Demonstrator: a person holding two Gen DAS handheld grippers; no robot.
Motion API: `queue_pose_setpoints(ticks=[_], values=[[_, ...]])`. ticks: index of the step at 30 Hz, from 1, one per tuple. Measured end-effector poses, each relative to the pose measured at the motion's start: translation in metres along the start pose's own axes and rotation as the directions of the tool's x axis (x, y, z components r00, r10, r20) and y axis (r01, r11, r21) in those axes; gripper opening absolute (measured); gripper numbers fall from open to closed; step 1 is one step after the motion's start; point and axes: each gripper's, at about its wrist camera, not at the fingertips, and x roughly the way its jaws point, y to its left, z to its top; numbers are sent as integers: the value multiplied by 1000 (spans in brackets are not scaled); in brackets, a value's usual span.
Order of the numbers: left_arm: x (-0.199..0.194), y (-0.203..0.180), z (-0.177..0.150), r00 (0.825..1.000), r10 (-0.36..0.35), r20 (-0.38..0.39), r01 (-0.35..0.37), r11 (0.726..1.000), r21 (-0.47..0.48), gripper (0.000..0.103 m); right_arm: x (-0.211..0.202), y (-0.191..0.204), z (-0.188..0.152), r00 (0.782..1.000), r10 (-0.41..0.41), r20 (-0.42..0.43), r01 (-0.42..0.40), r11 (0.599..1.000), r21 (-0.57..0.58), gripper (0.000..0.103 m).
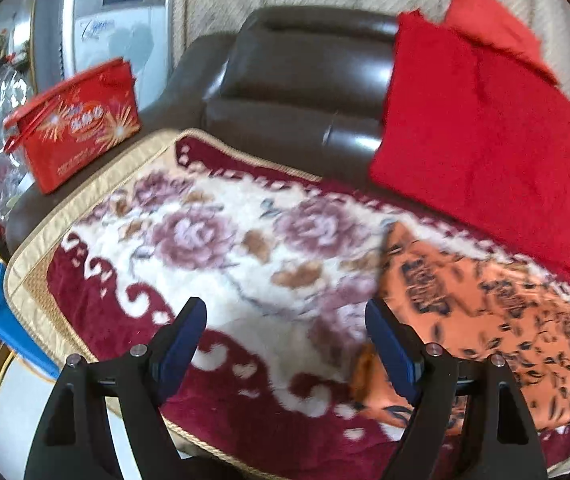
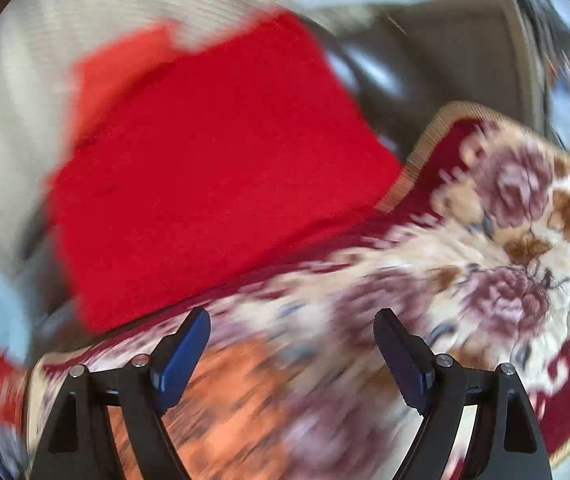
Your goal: Fold small clothes
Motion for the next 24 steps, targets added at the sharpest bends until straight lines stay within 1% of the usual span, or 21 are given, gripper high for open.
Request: queue_pose_setpoints(ticks=[1, 2, 3, 4, 5, 6, 7, 8, 9, 10, 12, 14, 15, 17, 19, 20, 23, 24], values=[[-4, -4, -1, 1000, -14, 3, 14, 1000, 1, 82, -25, 17, -20, 999, 33, 21, -33, 999, -19, 101], [-5, -8, -3, 999, -34, -3, 34, 999, -3, 82, -51, 33, -50, 997, 52, 49, -51, 998, -24, 103], [-6, -11, -5, 998, -59, -11, 59, 998, -8, 82, -66, 43, -71, 996, 63, 67, -61, 998, -24, 103], [-6, -16, -8, 997, -72, -19, 72, 997, -8, 82, -75, 51, -92, 994, 81, 67, -79, 996, -32, 103], [-6, -20, -12, 997, -73, -26, 73, 997, -3, 82, -78, 57, -112, 995, 82, 51, -80, 996, -35, 103], [-5, -26, -15, 996, -79, -35, 80, 997, 4, 82, -74, 59, -135, 997, 66, 28, -66, 998, -6, 103], [-3, -33, -19, 995, -93, -44, 94, 995, 19, 82, -68, 55, -149, 997, 77, 0, -77, 996, 40, 103], [0, -41, -24, 994, -93, -57, 95, 995, 41, 82, -49, 47, -165, 990, 121, -69, -113, 986, 120, 103], [2, -49, -27, 994, -90, -65, 94, 994, 55, 82, -35, 43, -175, 983, 148, -112, -127, 977, 173, 103], [6, -60, -30, 992, -104, -76, 110, 991, 77, 82, -21, 38, -183, 975, 171, -141, -138, 966, 217, 103], [14, -77, -32, 990, -106, -92, 116, 987, 111, 82, 3, 31, -189, 960, 213, -182, -154, 944, 291, 103], [25, -100, -33, 989, -106, -105, 120, 983, 141, 82, 24, 20, -191, 945, 253, -208, -160, 911, 381, 103], [29, -110, -33, 988, -104, -112, 121, 981, 154, 82, 32, 16, -191, 942, 255, -218, -149, 901, 408, 103], [38, -132, -32, 988, -100, -122, 121, 976, 183, 82, 48, 12, -188, 934, 274, -227, -151, 884, 443, 103], [42, -148, -30, 988, -99, -116, 122, 971, 208, 82, 60, 8, -185, 934, 276, -228, -145, 873, 465, 103], [43, -154, -30, 988, -102, -115, 125, 968, 216, 82, 67, 5, -183, 930, 290, -227, -148, 858, 491, 103], [46, -168, -29, 988, -108, -110, 132, 962, 237, 82, 80, -3, -177, 930, 301, -212, -142, 825, 547, 103], [47, -171, -29, 987, -114, -113, 138, 960, 242, 82, 82, -5, -176, 929, 306, -208, -146, 820, 554, 103]])
